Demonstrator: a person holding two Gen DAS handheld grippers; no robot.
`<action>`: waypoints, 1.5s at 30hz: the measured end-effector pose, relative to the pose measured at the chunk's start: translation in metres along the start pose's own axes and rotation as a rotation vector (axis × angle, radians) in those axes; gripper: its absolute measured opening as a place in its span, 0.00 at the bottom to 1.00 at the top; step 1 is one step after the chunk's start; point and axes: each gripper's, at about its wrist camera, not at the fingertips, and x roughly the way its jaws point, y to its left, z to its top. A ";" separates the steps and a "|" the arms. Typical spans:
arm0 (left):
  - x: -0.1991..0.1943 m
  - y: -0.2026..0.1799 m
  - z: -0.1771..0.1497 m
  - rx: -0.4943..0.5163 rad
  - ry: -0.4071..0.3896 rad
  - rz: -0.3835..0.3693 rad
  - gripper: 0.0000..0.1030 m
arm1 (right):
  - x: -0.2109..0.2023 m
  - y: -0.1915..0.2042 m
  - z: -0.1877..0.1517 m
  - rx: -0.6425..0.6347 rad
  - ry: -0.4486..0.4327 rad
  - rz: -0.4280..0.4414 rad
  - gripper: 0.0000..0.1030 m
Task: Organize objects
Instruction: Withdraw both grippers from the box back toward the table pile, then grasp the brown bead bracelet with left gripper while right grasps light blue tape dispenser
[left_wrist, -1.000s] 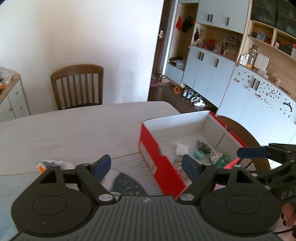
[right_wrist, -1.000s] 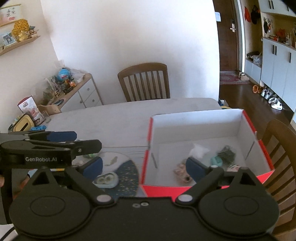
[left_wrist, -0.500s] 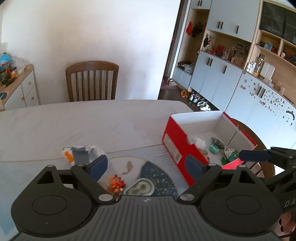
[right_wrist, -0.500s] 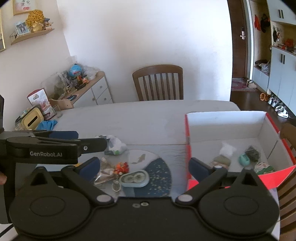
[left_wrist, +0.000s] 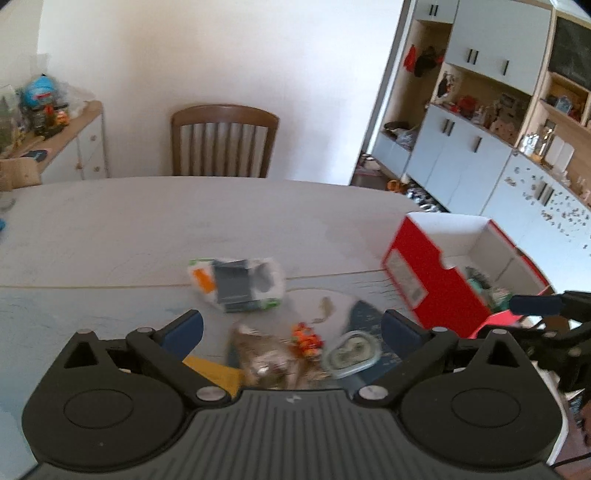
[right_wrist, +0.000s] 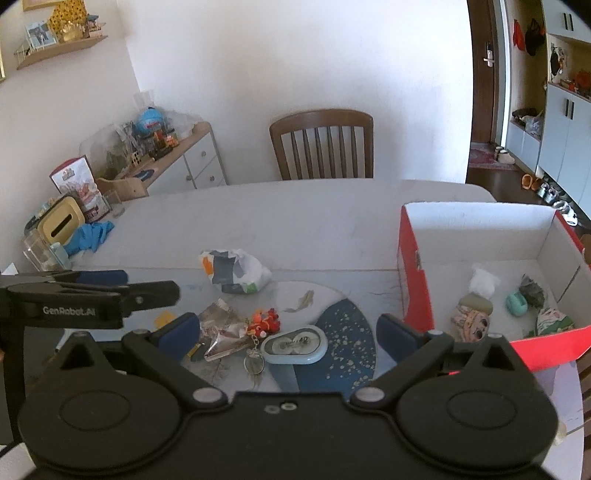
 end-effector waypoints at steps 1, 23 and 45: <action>0.001 0.005 -0.002 -0.003 0.007 0.005 1.00 | 0.003 0.001 -0.001 -0.001 0.005 -0.005 0.99; 0.042 0.069 -0.069 -0.020 0.118 0.122 1.00 | 0.081 0.014 -0.022 -0.102 0.148 -0.041 0.99; 0.057 0.097 -0.091 -0.048 0.196 0.168 0.99 | 0.150 0.002 -0.033 -0.151 0.263 -0.057 0.98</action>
